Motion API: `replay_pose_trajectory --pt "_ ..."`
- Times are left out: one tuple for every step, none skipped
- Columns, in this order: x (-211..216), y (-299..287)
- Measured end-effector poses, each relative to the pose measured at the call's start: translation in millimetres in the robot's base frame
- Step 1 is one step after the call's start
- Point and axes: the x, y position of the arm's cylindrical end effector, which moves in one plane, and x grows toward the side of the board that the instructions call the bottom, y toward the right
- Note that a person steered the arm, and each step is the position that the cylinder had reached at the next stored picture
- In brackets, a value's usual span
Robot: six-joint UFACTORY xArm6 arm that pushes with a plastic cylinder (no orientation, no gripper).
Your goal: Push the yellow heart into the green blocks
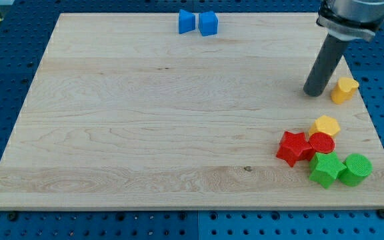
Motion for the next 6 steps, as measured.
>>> replay_pose_trajectory --pt "-30 37" --pt "-37 52" --pt "-33 52" --pt "-16 52" --pt "1 52" --pt "19 52"
